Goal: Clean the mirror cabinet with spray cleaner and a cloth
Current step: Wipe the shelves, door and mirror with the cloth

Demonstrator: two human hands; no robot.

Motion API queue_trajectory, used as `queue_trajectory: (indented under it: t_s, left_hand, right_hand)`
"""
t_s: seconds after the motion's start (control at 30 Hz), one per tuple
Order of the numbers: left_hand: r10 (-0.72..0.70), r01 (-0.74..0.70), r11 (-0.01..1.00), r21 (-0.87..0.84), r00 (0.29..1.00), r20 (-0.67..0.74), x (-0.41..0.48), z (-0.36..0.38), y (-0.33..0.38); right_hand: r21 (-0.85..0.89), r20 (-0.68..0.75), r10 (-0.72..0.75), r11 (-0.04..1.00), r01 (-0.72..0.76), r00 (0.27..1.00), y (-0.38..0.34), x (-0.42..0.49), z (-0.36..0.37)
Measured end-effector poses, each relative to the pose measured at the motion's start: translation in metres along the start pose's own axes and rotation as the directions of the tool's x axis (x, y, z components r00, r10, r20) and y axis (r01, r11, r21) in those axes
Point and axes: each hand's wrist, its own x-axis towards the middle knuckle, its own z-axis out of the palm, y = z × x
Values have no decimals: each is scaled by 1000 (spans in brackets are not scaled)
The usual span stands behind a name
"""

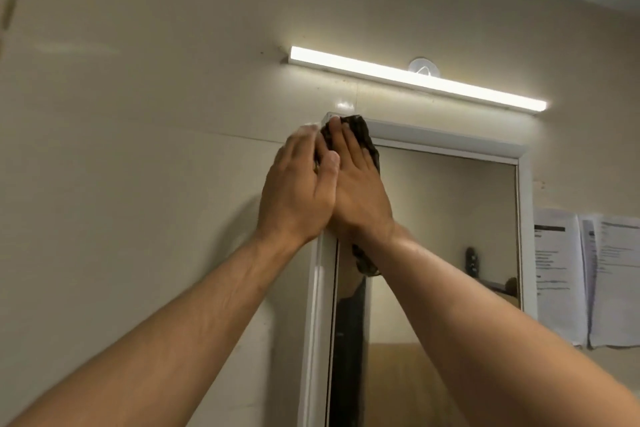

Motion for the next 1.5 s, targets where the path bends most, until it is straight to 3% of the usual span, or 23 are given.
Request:
queue_trajectory:
  t_s: [0.1, 0.23, 0.33, 0.47, 0.53, 0.63, 0.77, 0.83, 0.9, 1.0, 1.1, 1.17, 1.2, 1.23, 1.3, 1.33, 1.4, 1.43, 1.47, 1.5]
  left_hand:
    - [167, -182, 967, 181, 982, 92, 7, 20, -1]
    - [270, -315, 907, 280, 944, 189, 3, 53, -3]
    - [308, -394, 820, 415, 915, 260, -3, 69, -8]
    - [286, -351, 832, 429, 935, 209, -1, 75, -13]
    - [295, -340, 861, 378, 940, 172, -2, 77, -14]
    - [330, -352, 899, 259, 936, 127, -3, 75, -15]
    - [333, -336, 941, 34, 941, 64, -5, 68, -13]
    - [322, -322, 947, -7, 945, 59, -6, 66, -11]
    - [335, -337, 941, 38, 940, 62, -7, 63, -12]
    - [370, -376, 921, 101, 926, 76, -9, 65, -13]
    - [382, -388, 917, 97, 921, 76, -9, 66, -14]
    - [368, -374, 922, 98, 927, 73, -8, 68, -13]
    - [352, -358, 927, 111, 933, 72, -8, 68, -13]
    - [327, -334, 934, 127, 942, 73, -9, 69, -12]
    - [249, -256, 956, 145, 966, 63, -8, 70, -11]
    - [218, -225, 963, 148, 974, 58, -7, 70, -11]
    - [202, -207, 968, 142, 978, 49, -9, 71, -10]
    - [210, -213, 968, 131, 977, 38, -9, 71, -10]
    - [221, -222, 969, 108, 975, 24, -9, 70, -10]
    - [235, -235, 969, 77, 972, 3, -9, 70, -10]
  right_hand:
    - [24, -36, -80, 996, 81, 996, 19, -4, 0]
    - [-56, -75, -55, 997, 51, 996, 71, -17, 0]
    - [3, -140, 157, 987, -158, 978, 133, -50, -11]
    - [30, -128, 567, 823, -568, 814, 211, -112, -27]
    - [-16, -100, 631, 772, -636, 769, 216, -114, -25]
    - [46, -152, 675, 734, -677, 722, 179, -78, -18]
    - [30, -213, 559, 823, -567, 801, 110, -36, -8]
    - [-101, -196, 348, 923, -372, 917, 79, -36, 0]
    - [-183, -123, 49, 981, -71, 991, 58, -47, 14]
    - [62, -73, -213, 974, 217, 974, 67, -59, 14]
    - [178, -125, -336, 918, 354, 934, 108, -74, 1]
    - [190, -179, -159, 963, 193, 971, 144, -85, -9]
    - [199, -215, 38, 980, 6, 976, 160, -92, -14]
    - [201, -264, 268, 955, -219, 927, 173, -99, -16]
    - [174, -331, 636, 767, -617, 697, 189, -102, -19]
    - [159, -337, 743, 651, -742, 579, 188, -95, -19]
    - [165, -306, 862, 466, -869, 404, 173, -72, -20]
    - [181, -282, 888, 421, -889, 363, 160, -56, -21]
    - [180, -269, 889, 424, -888, 370, 145, -40, -21]
    - [155, -273, 857, 487, -860, 436, 129, -26, -19]
